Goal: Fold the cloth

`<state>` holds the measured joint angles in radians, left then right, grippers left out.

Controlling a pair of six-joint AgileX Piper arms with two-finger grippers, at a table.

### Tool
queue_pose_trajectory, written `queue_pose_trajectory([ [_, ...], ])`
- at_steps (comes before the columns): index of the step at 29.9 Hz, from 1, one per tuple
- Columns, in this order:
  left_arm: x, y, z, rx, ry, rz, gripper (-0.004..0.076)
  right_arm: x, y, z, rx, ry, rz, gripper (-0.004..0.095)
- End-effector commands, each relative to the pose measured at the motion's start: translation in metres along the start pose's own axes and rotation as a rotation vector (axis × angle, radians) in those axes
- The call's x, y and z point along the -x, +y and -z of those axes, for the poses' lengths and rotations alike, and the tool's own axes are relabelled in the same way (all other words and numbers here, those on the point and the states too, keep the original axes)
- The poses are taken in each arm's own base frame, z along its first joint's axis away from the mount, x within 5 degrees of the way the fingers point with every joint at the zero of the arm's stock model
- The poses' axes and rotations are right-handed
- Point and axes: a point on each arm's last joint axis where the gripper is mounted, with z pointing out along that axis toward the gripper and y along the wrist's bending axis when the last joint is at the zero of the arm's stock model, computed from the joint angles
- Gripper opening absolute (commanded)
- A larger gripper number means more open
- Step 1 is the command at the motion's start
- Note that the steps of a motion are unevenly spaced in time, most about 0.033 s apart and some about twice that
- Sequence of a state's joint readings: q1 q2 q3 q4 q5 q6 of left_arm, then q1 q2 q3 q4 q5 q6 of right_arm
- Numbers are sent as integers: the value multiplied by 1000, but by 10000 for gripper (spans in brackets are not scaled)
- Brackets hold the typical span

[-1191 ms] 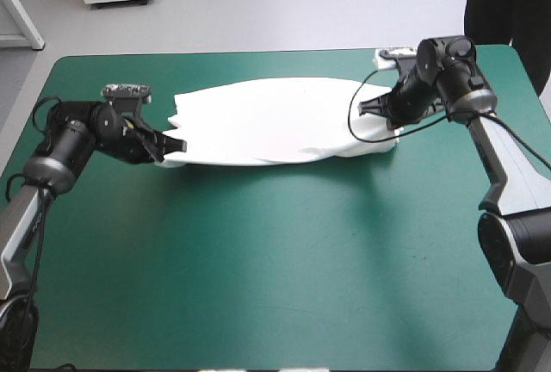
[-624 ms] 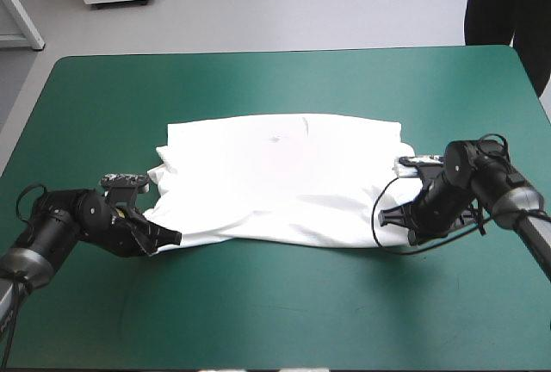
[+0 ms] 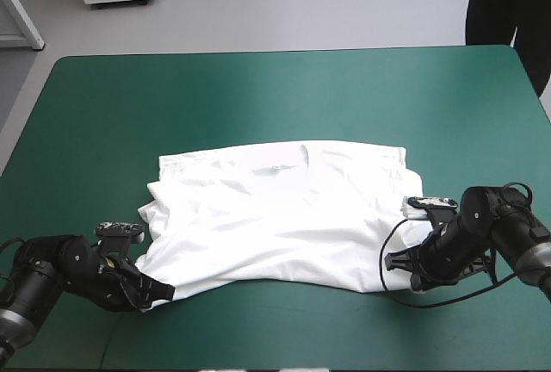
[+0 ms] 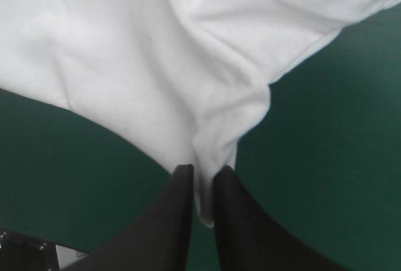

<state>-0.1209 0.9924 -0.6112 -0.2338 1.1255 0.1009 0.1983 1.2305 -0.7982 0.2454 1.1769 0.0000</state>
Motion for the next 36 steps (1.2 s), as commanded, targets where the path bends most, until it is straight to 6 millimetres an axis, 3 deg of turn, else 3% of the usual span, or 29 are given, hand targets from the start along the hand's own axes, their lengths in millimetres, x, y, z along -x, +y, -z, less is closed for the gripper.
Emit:
queue_pose_trajectory([
  [1, -1, -5, 10, -22, 18, -35, 118, -4, 5, 9, 38, -2, 14, 397],
  [4, -1, -7, 18, -28, 44, -43, 310, -5, 6, 13, 38, 20, 19, 600],
  [6, 3, -9, 29, -24, 30, -56, 428, -2, 9, 22, 41, -22, 28, 627],
  [8, 12, -13, 45, -23, -28, -71, 483, 3, 12, 39, 33, -89, 36, 608],
  [16, 41, -27, 129, 27, -340, -146, 430, 17, 20, 125, -74, -426, 41, 500],
  [20, 46, -23, 147, 115, -400, -155, 427, 22, 18, 145, -135, -501, 27, 499],
  [24, 46, -20, 148, 153, -400, -158, 427, 35, 9, 137, -177, -464, -6, 499],
  [28, 47, -20, 148, 153, -419, -156, 424, 56, -13, 121, -171, -389, -104, 490],
  [36, 52, -21, 151, 153, -473, -159, 360, 96, -33, 75, -125, -261, -161, 490],
])
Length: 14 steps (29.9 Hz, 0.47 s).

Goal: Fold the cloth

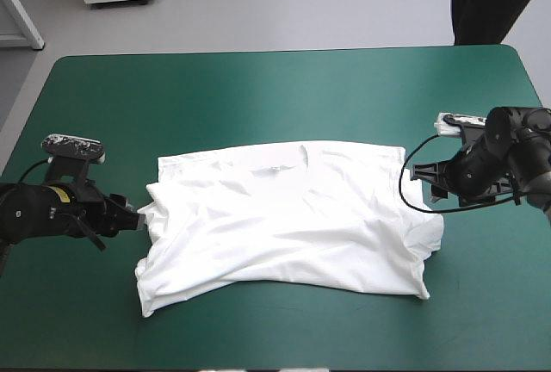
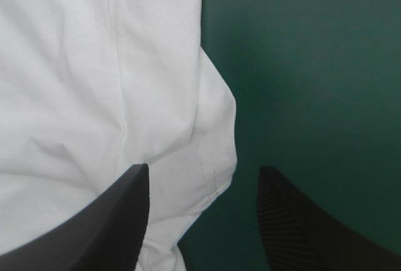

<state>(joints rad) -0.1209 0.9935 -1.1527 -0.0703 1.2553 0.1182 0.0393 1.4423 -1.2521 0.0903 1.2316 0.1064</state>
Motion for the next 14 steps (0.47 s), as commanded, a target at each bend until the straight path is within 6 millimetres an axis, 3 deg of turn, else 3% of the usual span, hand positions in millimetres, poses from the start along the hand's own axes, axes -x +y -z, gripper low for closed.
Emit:
queue_pose_trajectory([
  [1, 8, -1, 10, -2, -84, 0, 347, 7, 0, -8, 16, -24, 0, 490],
  [5, 8, -3, 10, -14, -82, 4, 315, 1, -5, -36, -5, 19, -5, 490],
  [14, 9, -4, 10, -36, -94, 12, 315, -7, -10, -70, -26, 52, -8, 395],
])
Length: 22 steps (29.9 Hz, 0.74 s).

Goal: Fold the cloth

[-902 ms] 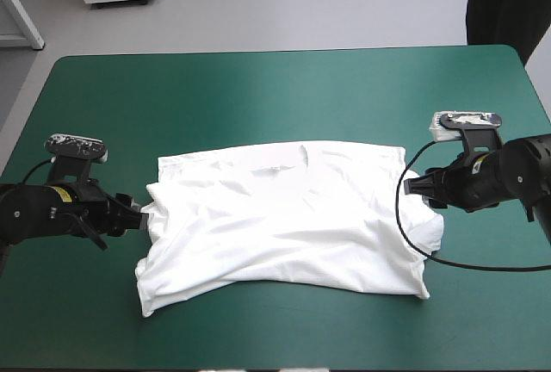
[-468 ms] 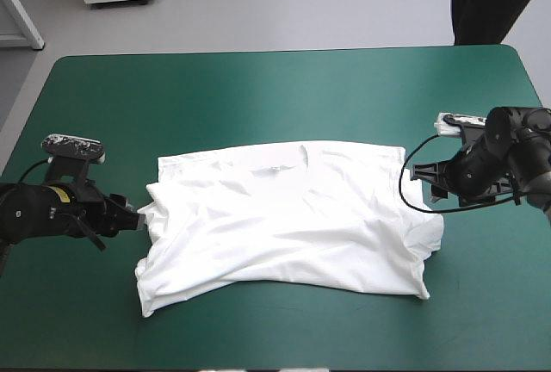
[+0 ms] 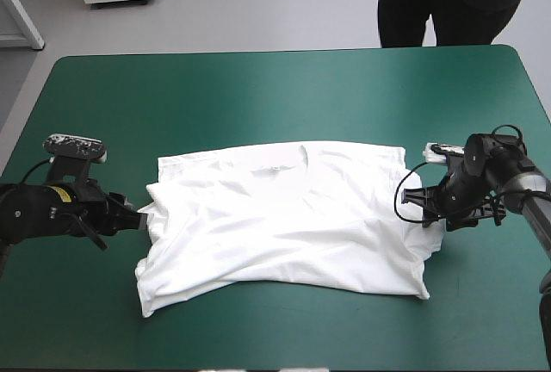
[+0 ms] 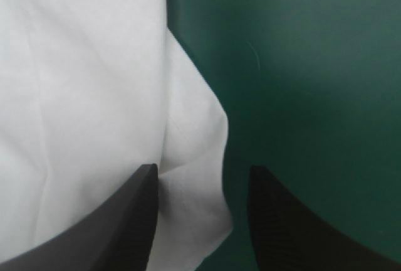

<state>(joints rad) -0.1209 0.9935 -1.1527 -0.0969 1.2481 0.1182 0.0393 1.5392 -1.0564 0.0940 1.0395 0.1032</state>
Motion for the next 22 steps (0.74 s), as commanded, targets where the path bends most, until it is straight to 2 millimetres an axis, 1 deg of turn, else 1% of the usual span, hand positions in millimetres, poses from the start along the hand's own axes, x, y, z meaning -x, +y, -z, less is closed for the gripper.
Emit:
queue_pose_trajectory([
  [1, 8, -3, 10, -12, -84, 3, 315, 3, -3, 1, -9, -33, 12, 395],
  [5, 8, -3, 10, -12, -84, 3, 315, -1, -4, -19, -8, 37, -1, 392],
  [8, 8, -3, 10, -12, -84, 3, 315, -2, -4, -26, -1, 64, -11, 364],
  [10, 8, -3, 10, -11, -89, 3, 315, -3, -3, -27, 6, 67, -14, 285],
  [12, 9, -3, 10, -11, -94, 3, 315, -4, -3, -26, 6, 71, -7, 110],
  [13, 9, -3, 10, -11, -94, 3, 315, -4, -2, -23, 9, 68, 1, 6],
  [14, 9, -3, 10, -11, -94, 3, 315, -5, -1, -21, 10, 64, 7, -9],
  [17, 9, -2, 10, -10, -101, 3, 315, -9, 6, -8, 30, 20, 27, -14],
  [22, 10, -2, 10, -9, -107, 3, 315, -12, 26, 24, 72, -88, 89, -14],
])
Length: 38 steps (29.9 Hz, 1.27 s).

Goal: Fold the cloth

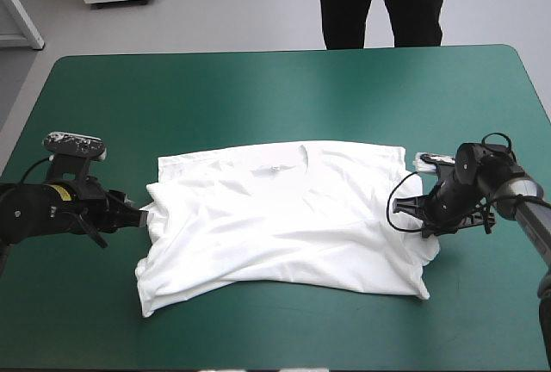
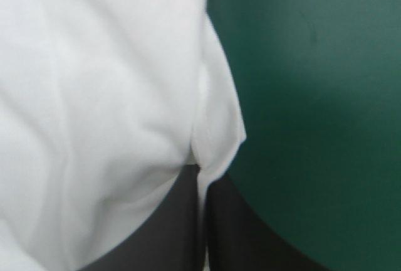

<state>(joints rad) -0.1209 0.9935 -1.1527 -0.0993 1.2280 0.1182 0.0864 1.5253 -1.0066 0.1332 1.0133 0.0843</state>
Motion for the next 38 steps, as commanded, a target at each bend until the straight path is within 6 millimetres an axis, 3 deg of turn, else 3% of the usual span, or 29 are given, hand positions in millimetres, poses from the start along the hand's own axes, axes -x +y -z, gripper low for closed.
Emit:
queue_pose_trajectory([
  [1, 8, -2, 10, -9, -87, 2, 315, -1, 18, 38, 44, -123, 64, -14],
  [6, 9, -2, 10, -9, -89, 2, 315, 0, 54, 63, 139, -205, 147, -14],
  [10, 9, -3, 10, -16, -90, 5, 315, -3, 78, 65, 201, -220, 196, -14],
  [18, 9, -4, 10, -27, -93, 9, 315, -2, 112, 25, 216, -101, 264, -15],
  [23, 9, -6, 10, -47, -96, 16, 315, 2, 118, 4, 233, -41, 248, 2],
  [26, 9, -6, 10, -48, -94, 16, 315, 1, 120, 1, 248, -16, 259, 93],
  [29, 9, -6, 10, -47, -96, 16, 315, 0, 123, 2, 282, -3, 264, 247],
  [33, 9, -6, 10, -47, -96, 16, 315, 3, 127, 16, 301, -9, 286, 441],
  [38, 9, -6, 10, -48, -92, 16, 315, 5, 125, 55, 250, -86, 335, 453],
])
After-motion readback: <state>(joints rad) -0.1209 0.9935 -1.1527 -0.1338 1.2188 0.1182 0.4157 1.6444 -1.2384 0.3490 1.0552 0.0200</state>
